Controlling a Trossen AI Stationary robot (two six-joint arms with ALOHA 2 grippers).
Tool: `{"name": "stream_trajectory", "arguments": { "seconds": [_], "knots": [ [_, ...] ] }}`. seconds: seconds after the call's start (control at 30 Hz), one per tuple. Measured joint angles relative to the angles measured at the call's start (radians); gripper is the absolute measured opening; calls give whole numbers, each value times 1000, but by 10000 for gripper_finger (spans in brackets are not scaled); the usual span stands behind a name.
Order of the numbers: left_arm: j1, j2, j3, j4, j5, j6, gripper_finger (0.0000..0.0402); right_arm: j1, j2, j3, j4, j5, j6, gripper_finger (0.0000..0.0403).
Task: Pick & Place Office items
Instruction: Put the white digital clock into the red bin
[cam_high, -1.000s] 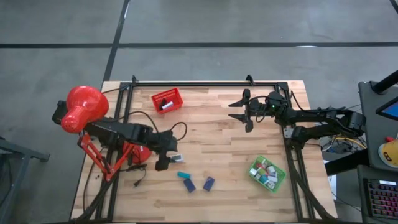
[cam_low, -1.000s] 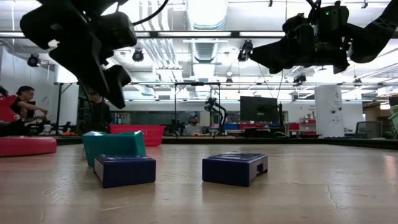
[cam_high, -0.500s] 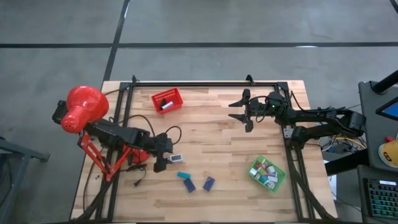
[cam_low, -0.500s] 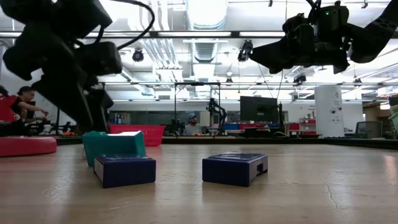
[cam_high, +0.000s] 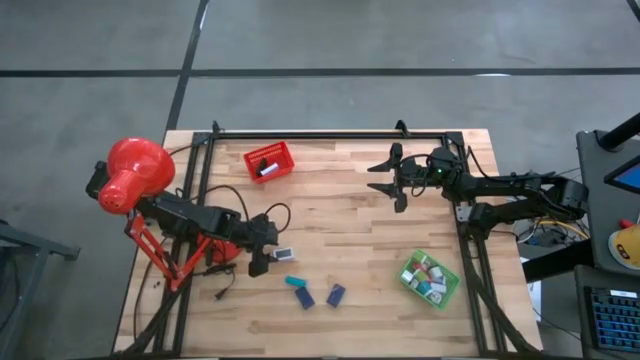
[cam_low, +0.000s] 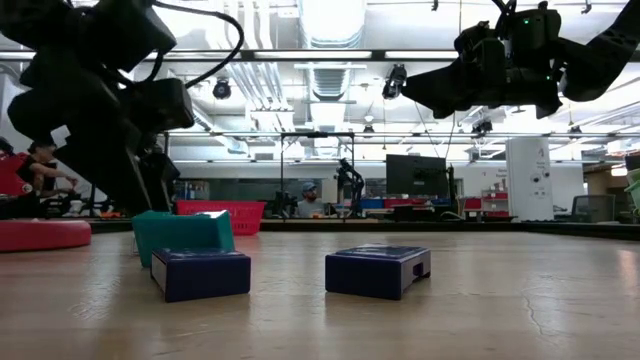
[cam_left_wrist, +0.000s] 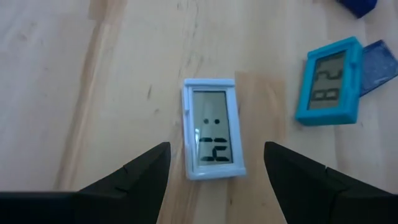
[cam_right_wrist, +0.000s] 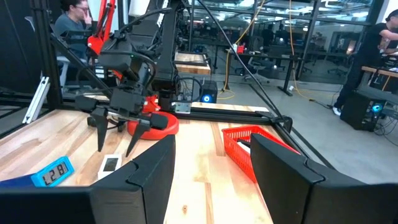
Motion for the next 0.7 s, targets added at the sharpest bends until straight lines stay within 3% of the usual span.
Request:
{"name": "stream_trajectory", "arguments": {
  "seconds": [0.3, 0.7],
  "knots": [
    [0, 125, 39, 12, -4, 8, 264, 0, 0, 0, 0, 0, 0, 203],
    [0, 146, 45, 21, -33, 14, 264, 0, 0, 0, 0, 0, 0, 203]
  ]
}}
